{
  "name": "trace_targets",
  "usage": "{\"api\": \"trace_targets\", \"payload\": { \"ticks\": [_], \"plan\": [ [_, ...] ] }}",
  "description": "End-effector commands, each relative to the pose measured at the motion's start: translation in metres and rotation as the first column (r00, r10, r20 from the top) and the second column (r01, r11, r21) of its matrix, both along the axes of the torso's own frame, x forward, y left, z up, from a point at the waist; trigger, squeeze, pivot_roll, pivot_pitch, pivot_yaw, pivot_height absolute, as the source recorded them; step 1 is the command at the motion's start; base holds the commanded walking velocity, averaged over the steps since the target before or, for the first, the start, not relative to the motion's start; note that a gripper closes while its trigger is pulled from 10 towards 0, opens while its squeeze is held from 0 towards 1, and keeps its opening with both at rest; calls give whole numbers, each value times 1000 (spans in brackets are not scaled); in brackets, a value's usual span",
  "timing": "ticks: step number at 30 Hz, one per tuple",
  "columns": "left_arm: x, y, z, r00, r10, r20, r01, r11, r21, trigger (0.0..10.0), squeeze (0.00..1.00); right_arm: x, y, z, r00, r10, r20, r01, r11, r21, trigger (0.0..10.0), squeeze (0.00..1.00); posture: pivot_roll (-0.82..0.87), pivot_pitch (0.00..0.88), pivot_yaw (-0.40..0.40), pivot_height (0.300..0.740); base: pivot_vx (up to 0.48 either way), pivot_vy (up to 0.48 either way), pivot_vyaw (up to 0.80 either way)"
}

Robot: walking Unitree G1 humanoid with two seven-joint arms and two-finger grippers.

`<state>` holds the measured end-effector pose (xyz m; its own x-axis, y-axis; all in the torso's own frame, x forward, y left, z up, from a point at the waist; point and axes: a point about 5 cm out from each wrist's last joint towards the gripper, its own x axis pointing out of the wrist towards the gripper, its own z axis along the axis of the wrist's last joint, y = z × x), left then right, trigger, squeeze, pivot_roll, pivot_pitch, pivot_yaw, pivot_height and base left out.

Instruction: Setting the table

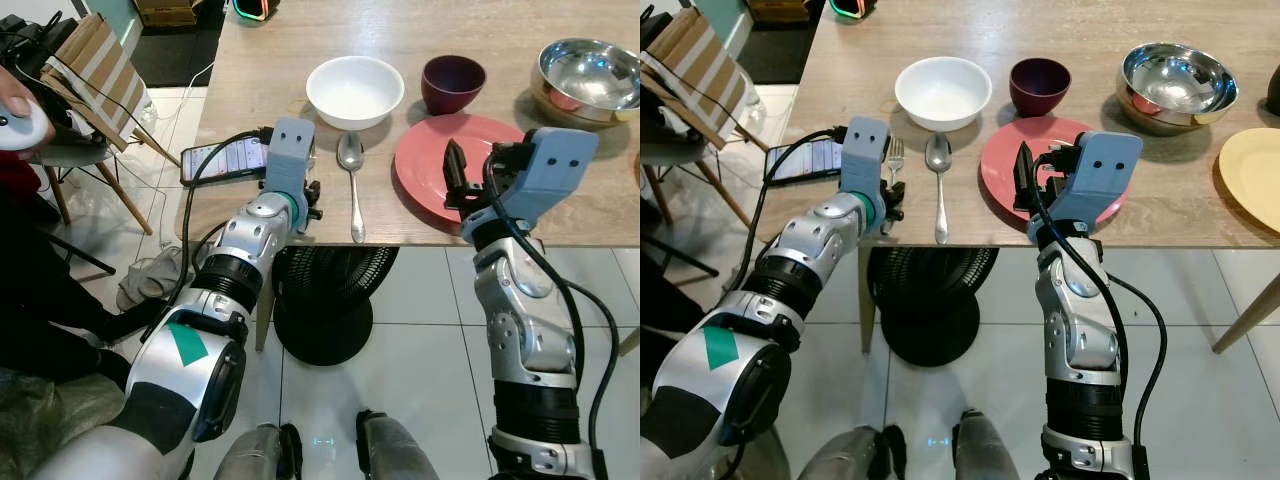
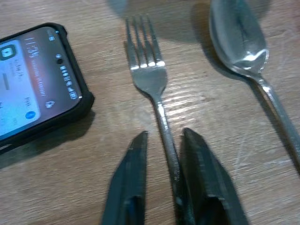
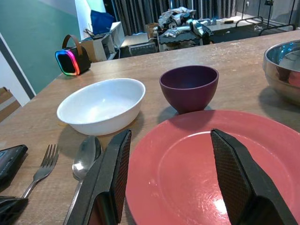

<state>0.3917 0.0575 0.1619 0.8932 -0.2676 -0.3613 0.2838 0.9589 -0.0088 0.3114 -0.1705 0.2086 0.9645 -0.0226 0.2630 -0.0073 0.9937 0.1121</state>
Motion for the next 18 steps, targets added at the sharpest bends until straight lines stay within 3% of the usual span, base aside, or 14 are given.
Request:
{"api": "trace_targets", "payload": {
  "ticks": [1, 3, 4, 6, 7, 8, 18],
  "plan": [
    [-18, 9, -52, 971, 25, -237, -12, 998, 56, 2353, 0, -2, 0, -7, 1000, -5, -25, 5, 1000, 7, 10000, 0, -90, 169, 162, 740, 0, 0, 0],
    [-19, 9, -53, 967, 18, -254, -5, 998, 55, 2745, 0, -2, 0, -7, 1000, -5, -28, 5, 1000, 8, 10000, 0, -86, 177, 164, 740, 0, 0, 0],
    [-19, 10, -54, 964, 9, -265, 9, 998, 66, 4510, 0, -3, 0, -8, 1000, -6, -30, 6, 1000, 10, 10000, 0, -77, 186, 170, 740, 0, 0, 0],
    [-19, 10, -54, 964, 9, -265, 9, 998, 66, 4510, 0, -3, 0, -8, 1000, -6, -30, 6, 1000, 10, 10000, 0, -77, 186, 170, 740, 0, 0, 0],
    [-19, 10, -55, 962, 0, -274, 22, 997, 78, 7765, 0, -3, 0, -8, 999, -6, -32, 7, 1000, 11, 10000, 0, -77, 186, 170, 740, 0, 0, 0],
    [-20, 11, -56, 960, -8, -281, 34, 995, 88, 10000, 0, -3, 0, -8, 999, -7, -33, 7, 1000, 13, 10000, 0, -77, 186, 170, 740, 0, 0, 0],
    [-18, 19, -56, 960, -26, -279, 66, 988, 137, 10000, 0, -4, 1, -9, 999, -10, -36, 11, 1000, 20, 10000, 0, -65, 198, 180, 740, 0, 0, 0]
  ]
}}
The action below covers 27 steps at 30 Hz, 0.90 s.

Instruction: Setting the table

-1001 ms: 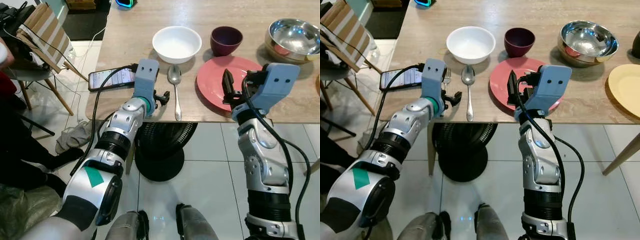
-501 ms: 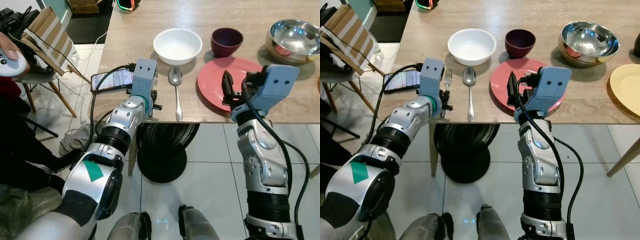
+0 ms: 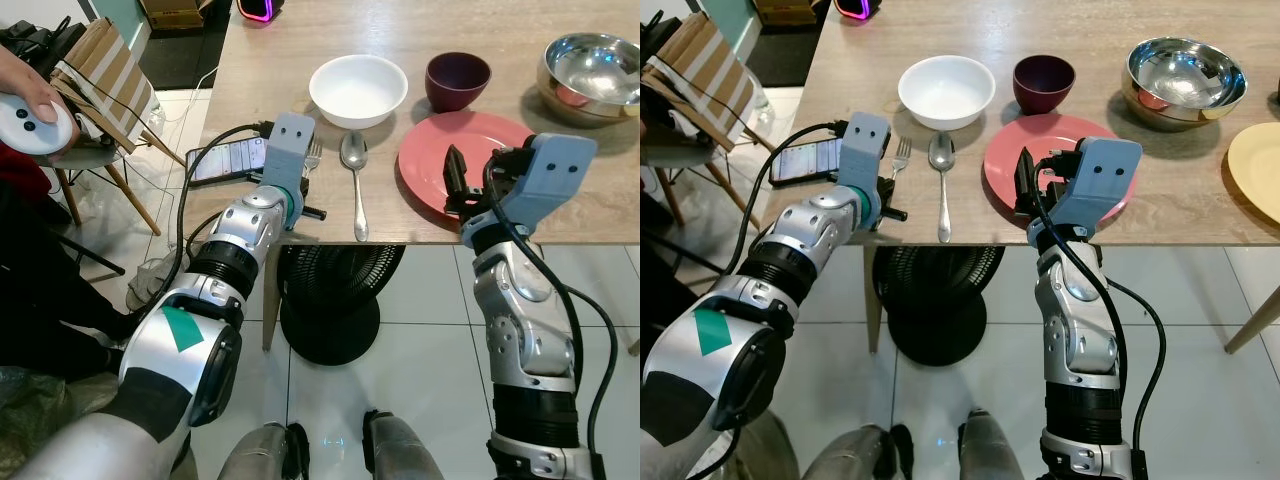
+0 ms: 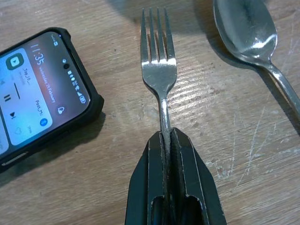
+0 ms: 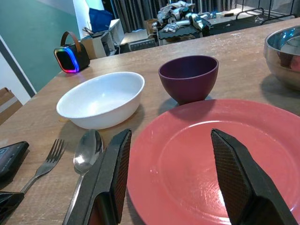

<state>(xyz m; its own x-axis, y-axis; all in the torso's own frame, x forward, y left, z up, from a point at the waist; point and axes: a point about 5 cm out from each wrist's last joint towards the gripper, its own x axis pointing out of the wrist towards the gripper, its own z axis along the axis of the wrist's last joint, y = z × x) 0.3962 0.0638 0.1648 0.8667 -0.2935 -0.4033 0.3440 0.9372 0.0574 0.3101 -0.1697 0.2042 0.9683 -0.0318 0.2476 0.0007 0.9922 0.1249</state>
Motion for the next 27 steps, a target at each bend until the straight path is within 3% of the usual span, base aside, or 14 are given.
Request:
{"api": "trace_targets", "payload": {
  "ticks": [1, 6, 7, 17, 18, 20, 21, 23, 24, 25, 26, 27],
  "plan": [
    [-22, 14, -59, 969, 29, -245, -7, 996, 89, 10000, 0, -3, 1, -5, 1000, -4, -21, 4, 1000, 9, 10000, 0, -63, 201, 179, 740, 0, 0, 0],
    [-21, 14, -58, 970, 18, -241, 6, 995, 97, 10000, 0, -3, 1, -5, 1000, -3, -21, 4, 1000, 10, 10000, 0, -63, 201, 179, 740, 0, 0, 0],
    [-21, 12, -58, 973, 7, -233, 16, 995, 94, 10000, 1000, -3, 1, -4, 1000, -3, -19, 3, 1000, 10, 10000, 0, -66, 202, 172, 740, 0, 0, 0],
    [-20, 8, -56, 978, -23, -206, 47, 993, 109, 10000, 1000, -1, 2, -3, 1000, 0, -16, 1, 1000, 10, 10000, 0, -67, 196, 173, 740, 0, 0, 0],
    [-20, 9, -56, 977, -19, -212, 42, 994, 105, 10000, 478, -1, 2, -3, 1000, -1, -15, 1, 1000, 11, 10000, 0, -66, 197, 174, 740, 0, 0, 0],
    [-20, 9, -56, 977, -19, -212, 42, 994, 105, 10000, 478, -1, 2, -3, 1000, -1, -15, 1, 1000, 11, 10000, 0, -66, 197, 174, 740, 0, 0, 0],
    [-20, 10, -57, 976, -16, -215, 39, 994, 104, 10000, 0, -1, 2, -3, 1000, -2, -14, 2, 1000, 11, 10000, 0, -66, 197, 174, 740, 0, 0, 0],
    [-21, 12, -58, 974, -8, -227, 32, 994, 102, 10000, 0, -1, 1, -3, 1000, -3, -13, 3, 1000, 11, 10000, 0, -65, 196, 173, 740, 0, 0, 0],
    [-22, 14, -61, 970, -2, -242, 27, 994, 102, 7608, 0, -1, 1, -3, 1000, -3, -13, 3, 1000, 10, 10000, 0, -64, 197, 174, 740, 0, 0, 0],
    [-22, 14, -61, 970, -2, -242, 27, 994, 102, 7608, 0, -1, 1, -3, 1000, -3, -13, 3, 1000, 10, 10000, 0, -64, 197, 174, 740, 0, 0, 0],
    [-22, 17, -62, 969, 3, -249, 25, 993, 111, 2196, 0, -1, 1, -3, 1000, -4, -13, 4, 1000, 10, 10000, 0, -64, 196, 173, 740, 0, 0, 0],
    [-22, 17, -62, 969, 3, -249, 25, 993, 111, 2196, 0, -1, 1, -3, 1000, -4, -13, 4, 1000, 10, 10000, 0, -64, 196, 173, 740, 0, 0, 0]
  ]
}}
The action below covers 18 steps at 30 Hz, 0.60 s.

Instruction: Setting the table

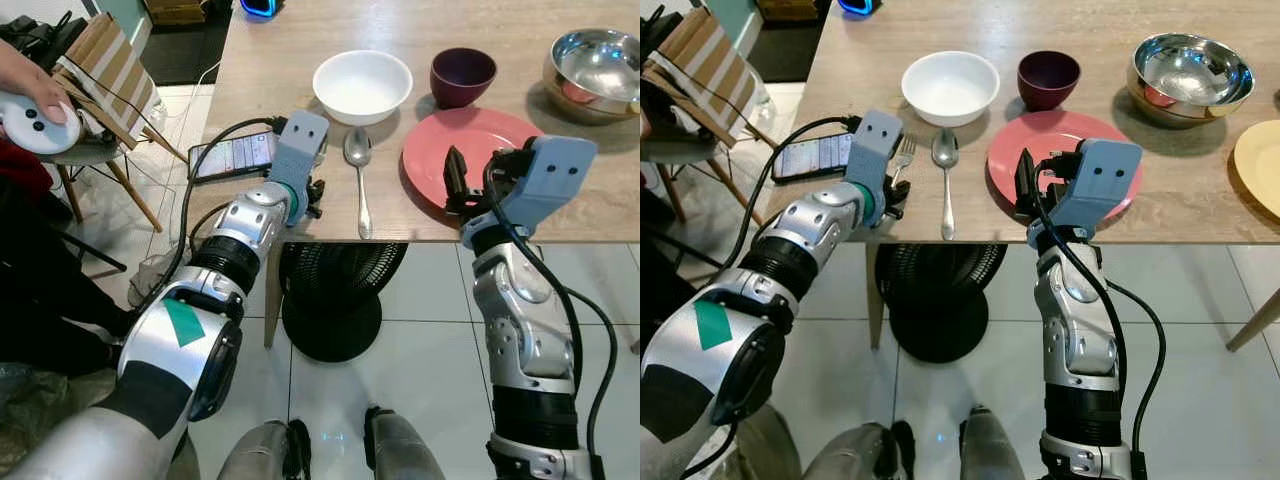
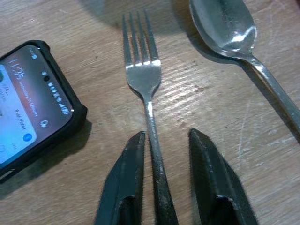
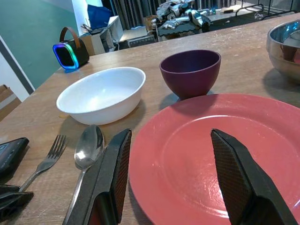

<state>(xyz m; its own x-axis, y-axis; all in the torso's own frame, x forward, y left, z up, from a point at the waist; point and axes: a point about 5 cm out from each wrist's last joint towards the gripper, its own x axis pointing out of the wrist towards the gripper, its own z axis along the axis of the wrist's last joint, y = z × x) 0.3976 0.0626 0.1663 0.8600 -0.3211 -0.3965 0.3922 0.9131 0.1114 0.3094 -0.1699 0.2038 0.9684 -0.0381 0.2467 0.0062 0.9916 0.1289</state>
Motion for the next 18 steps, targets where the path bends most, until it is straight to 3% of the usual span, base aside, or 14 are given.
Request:
{"api": "trace_targets", "payload": {
  "ticks": [1, 12, 17, 18],
  "plan": [
    [-24, 19, -65, 959, 65, -275, -44, 996, 83, 0, 0, 0, 1, -2, 1000, 1, -13, -1, 1000, 6, 10000, 0, -63, 196, 172, 740, 0, 0, 0],
    [-25, 21, -67, 956, 81, -281, -64, 995, 71, 0, 0, 0, 0, -1, 1000, 0, -10, 1, 1000, 6, 10000, 0, -62, 195, 171, 740, 0, 0, 0],
    [-21, 20, -62, 972, 79, -221, -61, 994, 88, 0, 0, 1, 0, -1, 1000, -1, -8, 1, 1000, 5, 10000, 0, -64, 195, 167, 740, 0, 0, 0],
    [-17, 20, -56, 982, 90, -168, -76, 993, 89, 5725, 0, 1, 0, -1, 1000, -1, -7, 1, 1000, 5, 10000, 0, -64, 195, 167, 740, 0, 0, 0]
  ]
}}
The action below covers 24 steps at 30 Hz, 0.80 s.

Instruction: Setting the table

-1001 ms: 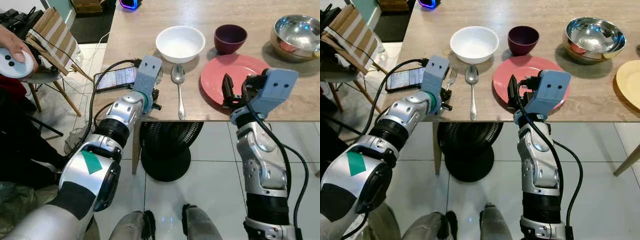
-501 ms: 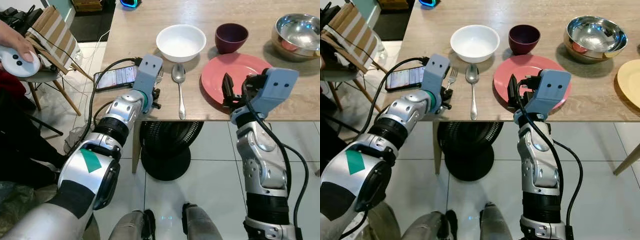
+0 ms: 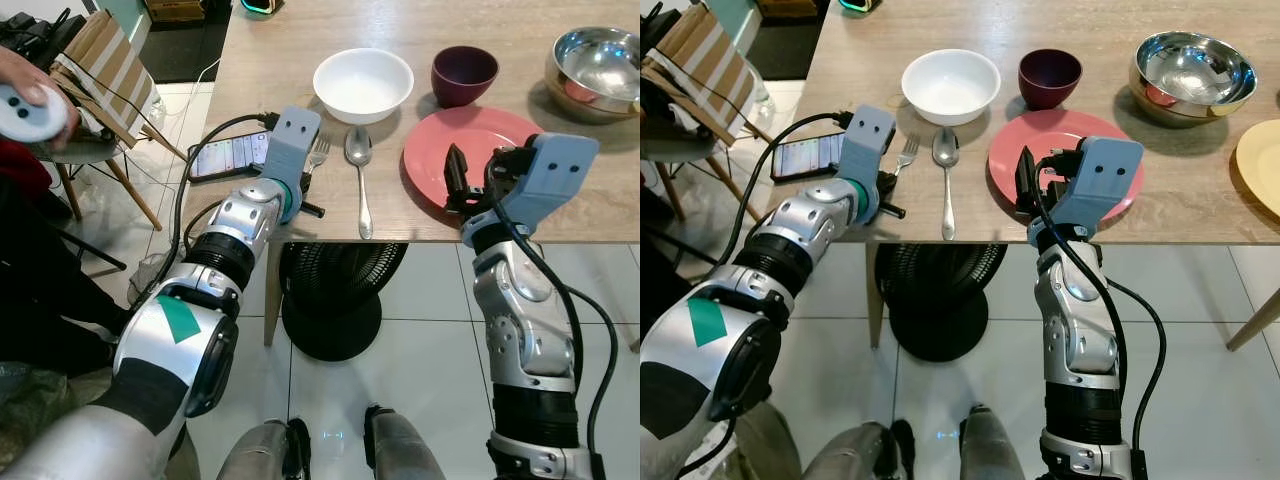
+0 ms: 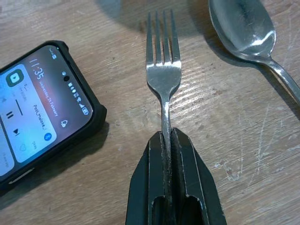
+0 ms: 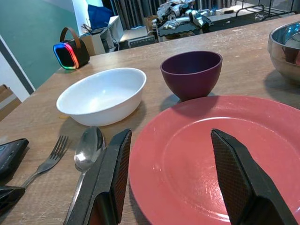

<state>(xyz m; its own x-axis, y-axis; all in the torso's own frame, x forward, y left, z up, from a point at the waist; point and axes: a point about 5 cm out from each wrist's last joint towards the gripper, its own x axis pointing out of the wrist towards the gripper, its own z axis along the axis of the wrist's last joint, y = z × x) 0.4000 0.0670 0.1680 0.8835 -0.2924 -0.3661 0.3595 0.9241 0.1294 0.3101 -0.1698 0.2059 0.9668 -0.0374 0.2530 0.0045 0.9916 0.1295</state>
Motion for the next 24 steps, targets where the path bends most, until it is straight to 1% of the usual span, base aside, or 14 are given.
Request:
{"api": "trace_targets", "payload": {
  "ticks": [1, 2, 3, 4, 8, 12, 13, 14, 15, 16, 17, 20, 22, 24],
  "plan": [
    [-15, 14, -49, 986, 87, -139, -75, 994, 84, 10000, 0, 0, 0, -3, 1000, -1, -12, 1, 1000, 5, 10000, 0, -64, 192, 166, 740, 0, 0, 0],
    [-15, 14, -49, 986, 87, -139, -75, 994, 84, 10000, 0, 0, 0, -3, 1000, -1, -12, 1, 1000, 5, 10000, 0, -64, 192, 166, 740, 0, 0, 0],
    [-13, 12, -42, 988, 118, -96, -114, 992, 51, 10000, 0, 0, 0, -2, 1000, 2, -10, -2, 1000, 6, 10000, 0, -64, 192, 166, 740, 0, 0, 0],
    [-11, 8, -34, 980, 185, -71, -186, 982, -22, 10000, 0, 1, 2, -1, 1000, 7, -7, -7, 1000, 7, 10000, 0, -61, 189, 163, 740, 0, 0, 0],
    [-10, 5, -29, 974, 217, -57, -221, 973, -63, 10000, 0, 2, 3, -1, 1000, 13, -5, -13, 1000, 8, 10000, 0, -59, 186, 159, 740, 0, 0, 0],
    [-10, 4, -28, 974, 222, -52, -225, 972, -68, 10000, 0, 2, 3, -1, 1000, 15, -5, -15, 1000, 8, 10000, 0, -59, 186, 159, 740, 0, 0, 0],
    [-10, 0, -21, 979, 203, -12, -203, 973, -111, 10000, 0, 3, 4, 0, 1000, 19, -4, -19, 1000, 8, 10000, 0, -58, 183, 154, 740, 0, 0, 0],
    [-10, 0, -21, 979, 203, -12, -203, 973, -111, 10000, 0, 3, 4, 0, 1000, 19, -4, -19, 1000, 8, 10000, 0, -58, 183, 154, 740, 0, 0, 0],
    [-10, -8, -11, 988, 143, 53, -131, 974, -185, 10000, 0, 4, 5, 0, 1000, 24, -2, -24, 1000, 8, 10000, 0, -55, 173, 148, 740, 0, 0, 0],
    [-12, -16, 0, 987, 79, 138, -47, 973, -224, 10000, 0, 5, 6, 1, 1000, 29, 1, -29, 1000, 8, 10000, 0, -55, 173, 148, 740, 0, 0, 0],
    [-14, -20, 7, 980, 38, 197, 11, 970, -242, 10000, 0, 5, 6, 1, 999, 32, 2, -32, 999, 8, 10000, 0, -56, 168, 147, 740, 0, 0, 0],
    [-14, -20, 7, 980, 38, 197, 11, 970, -242, 10000, 0, 5, 6, 1, 999, 32, 2, -32, 999, 8, 10000, 0, -56, 168, 147, 740, 0, 0, 0],
    [-15, -25, 10, 973, -11, 231, 68, 968, -242, 10000, 0, 6, 7, 2, 999, 33, 6, -33, 999, 7, 10000, 0, -58, 161, 150, 740, 0, 0, 0],
    [-15, -27, 12, 971, -31, 237, 89, 966, -242, 10000, 0, 6, 6, 3, 999, 31, 10, -31, 999, 6, 10000, 0, -61, 160, 153, 740, 0, 0, 0]
  ]
}}
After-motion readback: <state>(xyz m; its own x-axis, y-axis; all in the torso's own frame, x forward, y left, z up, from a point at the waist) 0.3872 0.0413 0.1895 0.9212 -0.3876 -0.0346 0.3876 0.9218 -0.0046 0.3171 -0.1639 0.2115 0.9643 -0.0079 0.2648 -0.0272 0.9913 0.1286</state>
